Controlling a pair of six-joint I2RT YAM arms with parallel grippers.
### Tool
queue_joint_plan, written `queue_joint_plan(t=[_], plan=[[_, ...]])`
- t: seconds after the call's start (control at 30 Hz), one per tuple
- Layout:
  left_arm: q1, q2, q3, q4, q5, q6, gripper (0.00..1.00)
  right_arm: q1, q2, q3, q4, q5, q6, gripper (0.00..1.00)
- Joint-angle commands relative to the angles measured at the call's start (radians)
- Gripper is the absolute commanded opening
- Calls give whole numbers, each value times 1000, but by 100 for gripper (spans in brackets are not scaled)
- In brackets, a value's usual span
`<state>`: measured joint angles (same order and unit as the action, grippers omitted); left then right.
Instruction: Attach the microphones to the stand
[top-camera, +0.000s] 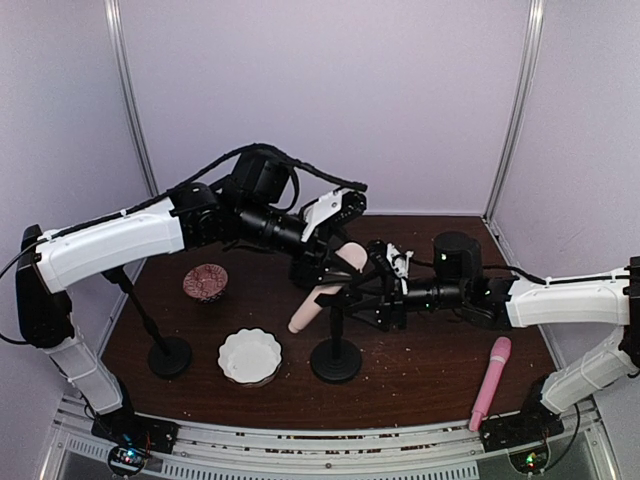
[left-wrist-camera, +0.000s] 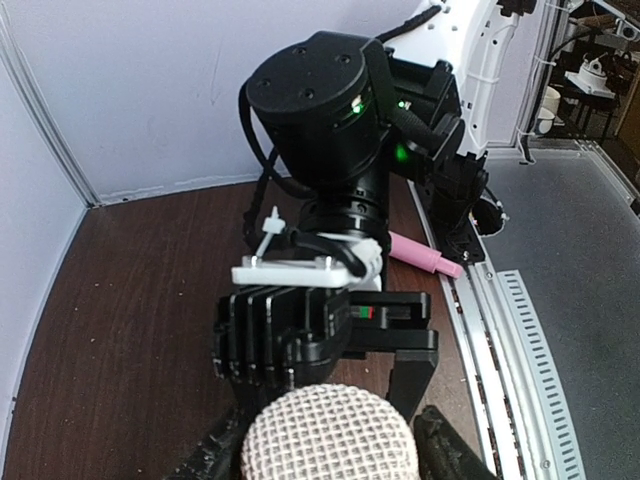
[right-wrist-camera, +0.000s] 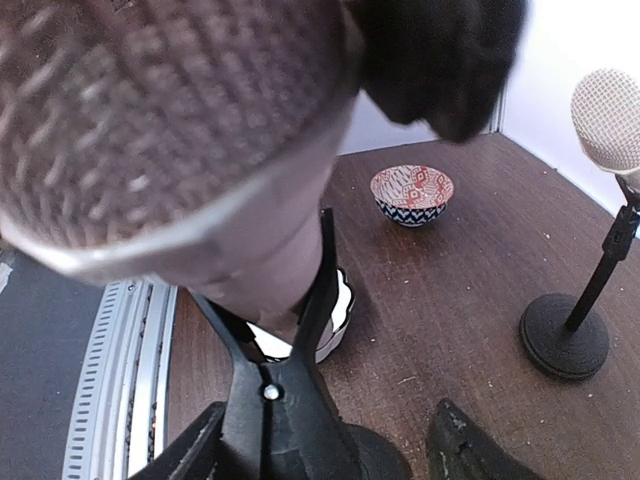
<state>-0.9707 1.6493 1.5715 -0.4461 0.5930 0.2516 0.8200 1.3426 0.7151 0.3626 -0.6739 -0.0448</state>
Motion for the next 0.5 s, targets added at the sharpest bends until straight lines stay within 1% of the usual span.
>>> queue_joint_plan(t=[0.0, 0.07, 0.13, 0.17, 0.2, 0.27, 0.33, 0.47], plan=[[-5, 1, 30, 43, -22, -10, 29, -2, -34, -14, 6, 42, 9, 68], [-5, -14, 20, 31, -48, 4, 47, -3, -48, -17, -1, 49, 10, 71], [-5, -46, -2, 30, -63, 21, 59, -2, -68, -17, -19, 57, 10, 76], [-5, -73, -16, 34, -70, 28, 69, -3, -80, -16, -31, 64, 13, 78], [-5, -89, -34, 38, -80, 31, 73, -2, -91, -12, -49, 73, 22, 79], [-5, -140, -75, 38, -94, 47, 78, -2, -128, -7, -99, 96, 48, 82], [-4, -181, -116, 32, -115, 61, 81, -1, -179, -26, -133, 131, 79, 83], [4, -218, -188, -2, -123, 87, 83, 1, -294, -94, -174, 171, 94, 84]])
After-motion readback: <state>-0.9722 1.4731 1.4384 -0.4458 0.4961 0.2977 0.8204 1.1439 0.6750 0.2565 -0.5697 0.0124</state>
